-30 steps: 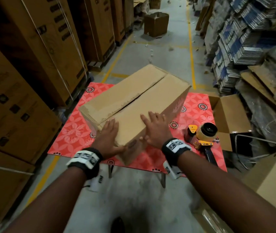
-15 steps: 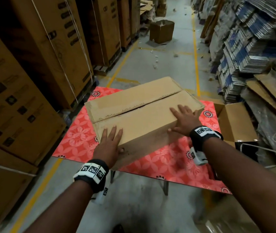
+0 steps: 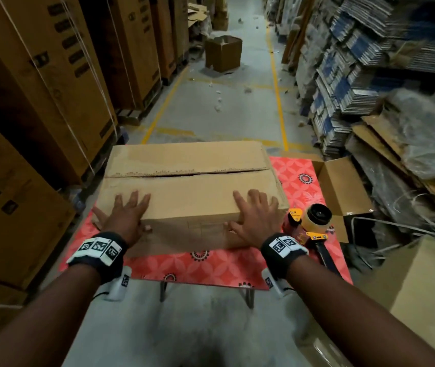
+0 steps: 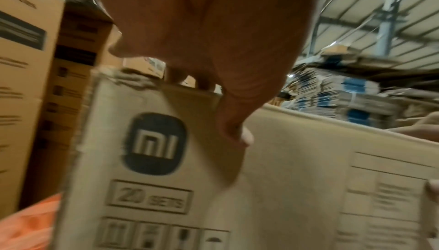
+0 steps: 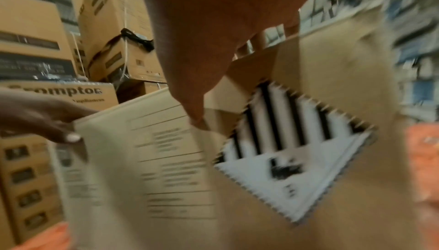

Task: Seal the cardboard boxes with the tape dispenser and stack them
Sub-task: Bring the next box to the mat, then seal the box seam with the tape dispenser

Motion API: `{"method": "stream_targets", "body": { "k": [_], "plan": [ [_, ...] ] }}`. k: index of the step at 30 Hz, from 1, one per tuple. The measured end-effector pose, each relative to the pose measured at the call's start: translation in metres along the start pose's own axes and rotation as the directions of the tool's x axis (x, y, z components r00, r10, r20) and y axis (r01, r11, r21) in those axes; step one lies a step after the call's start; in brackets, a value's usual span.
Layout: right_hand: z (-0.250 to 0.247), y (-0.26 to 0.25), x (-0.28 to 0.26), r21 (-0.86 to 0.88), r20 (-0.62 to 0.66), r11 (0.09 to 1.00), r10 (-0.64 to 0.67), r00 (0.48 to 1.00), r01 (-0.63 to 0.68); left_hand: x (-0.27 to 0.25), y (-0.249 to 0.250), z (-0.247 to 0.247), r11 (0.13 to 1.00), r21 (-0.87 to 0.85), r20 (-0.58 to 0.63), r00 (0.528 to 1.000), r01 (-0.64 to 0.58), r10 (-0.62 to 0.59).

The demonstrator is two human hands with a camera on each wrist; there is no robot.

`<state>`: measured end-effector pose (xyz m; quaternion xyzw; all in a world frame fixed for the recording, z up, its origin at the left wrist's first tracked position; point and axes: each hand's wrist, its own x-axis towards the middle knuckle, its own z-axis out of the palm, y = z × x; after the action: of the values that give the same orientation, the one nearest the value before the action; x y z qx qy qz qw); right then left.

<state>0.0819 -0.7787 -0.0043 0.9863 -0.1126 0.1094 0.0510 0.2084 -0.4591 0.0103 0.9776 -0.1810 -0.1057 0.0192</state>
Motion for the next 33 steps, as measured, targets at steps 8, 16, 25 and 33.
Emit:
{"method": "stream_targets", "body": {
  "k": [8,16,25,33],
  "plan": [
    [-0.002,0.021,0.001,-0.028,0.105,0.993,0.114,0.988,-0.112,0.016,0.022,-0.003,0.990,-0.098,-0.046,0.994,-0.104,0.100],
    [-0.011,0.011,-0.025,0.026,0.103,0.993,0.112,0.988,-0.115,0.034,0.023,-0.011,0.993,-0.048,-0.009,0.994,-0.109,0.108],
    [-0.006,0.058,-0.028,0.110,0.148,0.964,0.223,0.963,-0.240,0.029,0.136,-0.007,0.947,-0.020,0.045,0.946,-0.320,0.321],
    [0.023,0.127,-0.061,0.122,0.179,0.901,0.393,0.902,-0.417,0.028,0.171,-0.003,0.979,0.000,0.065,0.977,-0.206,0.205]
  ]
}}
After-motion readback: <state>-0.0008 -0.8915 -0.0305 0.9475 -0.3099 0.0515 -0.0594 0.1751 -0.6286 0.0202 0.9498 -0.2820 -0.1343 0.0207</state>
